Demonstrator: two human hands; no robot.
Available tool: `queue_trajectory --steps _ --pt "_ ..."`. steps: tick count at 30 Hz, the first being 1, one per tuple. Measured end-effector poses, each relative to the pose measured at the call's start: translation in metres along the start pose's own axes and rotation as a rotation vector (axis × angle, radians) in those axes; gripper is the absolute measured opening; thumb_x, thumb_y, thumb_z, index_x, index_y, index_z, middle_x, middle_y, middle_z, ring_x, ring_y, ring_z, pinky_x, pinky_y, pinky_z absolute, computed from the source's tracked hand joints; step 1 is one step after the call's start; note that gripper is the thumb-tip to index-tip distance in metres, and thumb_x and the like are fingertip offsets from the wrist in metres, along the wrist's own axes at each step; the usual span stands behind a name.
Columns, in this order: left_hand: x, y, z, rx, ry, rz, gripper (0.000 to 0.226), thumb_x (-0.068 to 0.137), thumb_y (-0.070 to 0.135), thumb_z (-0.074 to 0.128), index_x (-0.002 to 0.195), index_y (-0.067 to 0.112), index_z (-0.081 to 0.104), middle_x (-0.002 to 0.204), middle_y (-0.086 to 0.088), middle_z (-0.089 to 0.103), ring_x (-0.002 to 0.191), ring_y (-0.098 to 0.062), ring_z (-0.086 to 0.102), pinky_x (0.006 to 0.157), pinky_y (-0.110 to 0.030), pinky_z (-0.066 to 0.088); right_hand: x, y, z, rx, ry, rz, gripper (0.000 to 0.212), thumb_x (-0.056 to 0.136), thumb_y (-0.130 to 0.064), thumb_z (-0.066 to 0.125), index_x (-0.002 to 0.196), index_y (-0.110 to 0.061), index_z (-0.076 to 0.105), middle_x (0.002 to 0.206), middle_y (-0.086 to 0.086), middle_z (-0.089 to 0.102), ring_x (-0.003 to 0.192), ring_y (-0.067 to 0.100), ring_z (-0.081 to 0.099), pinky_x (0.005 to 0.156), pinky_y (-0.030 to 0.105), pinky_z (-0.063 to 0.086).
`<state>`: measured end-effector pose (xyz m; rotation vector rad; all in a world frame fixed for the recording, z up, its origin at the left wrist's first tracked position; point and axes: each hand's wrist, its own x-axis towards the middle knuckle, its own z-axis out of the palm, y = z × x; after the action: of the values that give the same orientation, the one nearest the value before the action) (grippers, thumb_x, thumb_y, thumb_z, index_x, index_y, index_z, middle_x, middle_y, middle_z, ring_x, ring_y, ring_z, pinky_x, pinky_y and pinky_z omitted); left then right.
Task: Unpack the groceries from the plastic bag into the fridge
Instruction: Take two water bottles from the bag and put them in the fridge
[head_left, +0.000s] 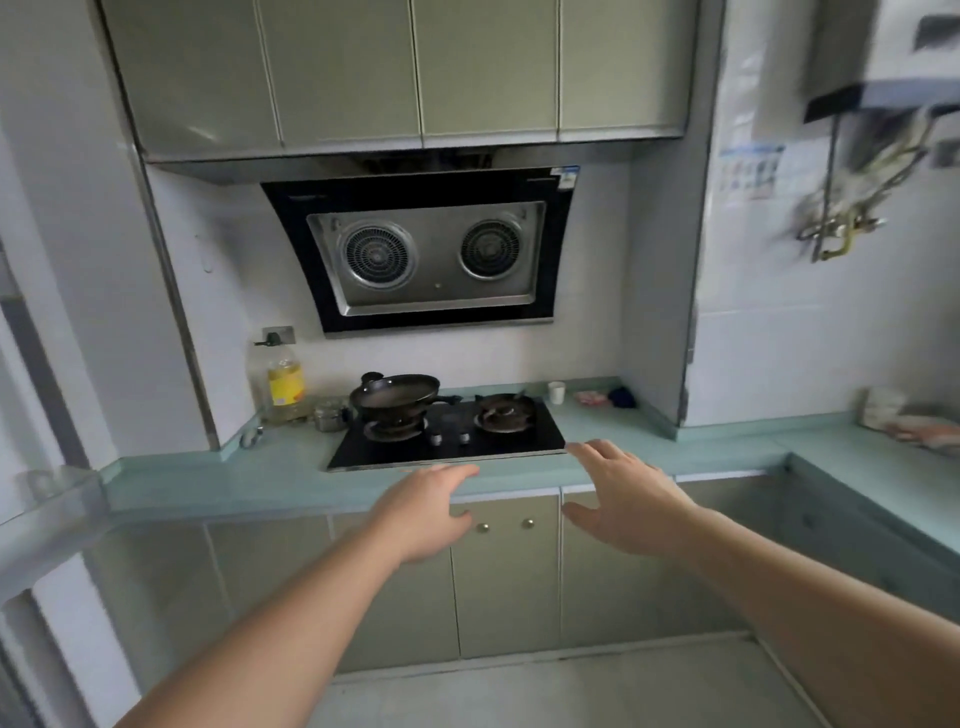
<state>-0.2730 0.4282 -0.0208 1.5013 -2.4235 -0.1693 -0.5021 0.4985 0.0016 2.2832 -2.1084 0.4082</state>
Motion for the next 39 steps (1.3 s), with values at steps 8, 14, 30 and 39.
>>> queue_trajectory --steps 8,14,30,39 --pt "0.044 0.041 0.039 -0.100 -0.057 0.317 0.046 0.087 0.039 0.055 0.133 0.037 0.047 0.135 0.013 0.050 0.119 -0.011 0.051 0.092 -0.031 0.046 -0.055 0.032 0.001 -0.082 0.026 0.337 0.070 0.088 -0.050 0.052 0.148 -0.028 0.023 0.150 -0.004 0.031 0.134 0.022 0.039 0.105 0.040 0.037" --pt "0.052 0.112 0.063 -0.186 -0.107 0.501 0.051 0.085 0.041 0.056 0.134 0.036 0.046 0.139 0.013 0.047 0.124 -0.012 0.048 0.094 -0.029 0.044 -0.122 0.066 -0.015 -0.099 0.106 0.600 0.068 0.086 -0.055 0.052 0.144 -0.028 0.028 0.145 -0.007 0.034 0.129 0.018 0.042 0.102 0.037 0.040" --pt "-0.008 0.290 0.078 -0.198 -0.190 0.727 0.057 0.080 0.044 0.059 0.134 0.031 0.048 0.140 0.004 0.048 0.129 -0.019 0.045 0.105 -0.038 0.040 -0.277 0.135 -0.054 -0.039 0.261 0.812 0.059 0.085 -0.052 0.058 0.134 -0.022 0.042 0.133 0.002 0.047 0.117 0.023 0.052 0.094 0.040 0.047" --pt "0.008 0.359 0.095 -0.186 -0.194 0.780 0.057 0.080 0.044 0.059 0.135 0.029 0.048 0.137 0.004 0.049 0.126 -0.020 0.047 0.104 -0.038 0.041 -0.300 0.185 -0.065 -0.027 0.321 0.841 0.064 0.089 -0.052 0.055 0.143 -0.025 0.035 0.142 -0.001 0.041 0.126 0.019 0.046 0.097 0.036 0.044"
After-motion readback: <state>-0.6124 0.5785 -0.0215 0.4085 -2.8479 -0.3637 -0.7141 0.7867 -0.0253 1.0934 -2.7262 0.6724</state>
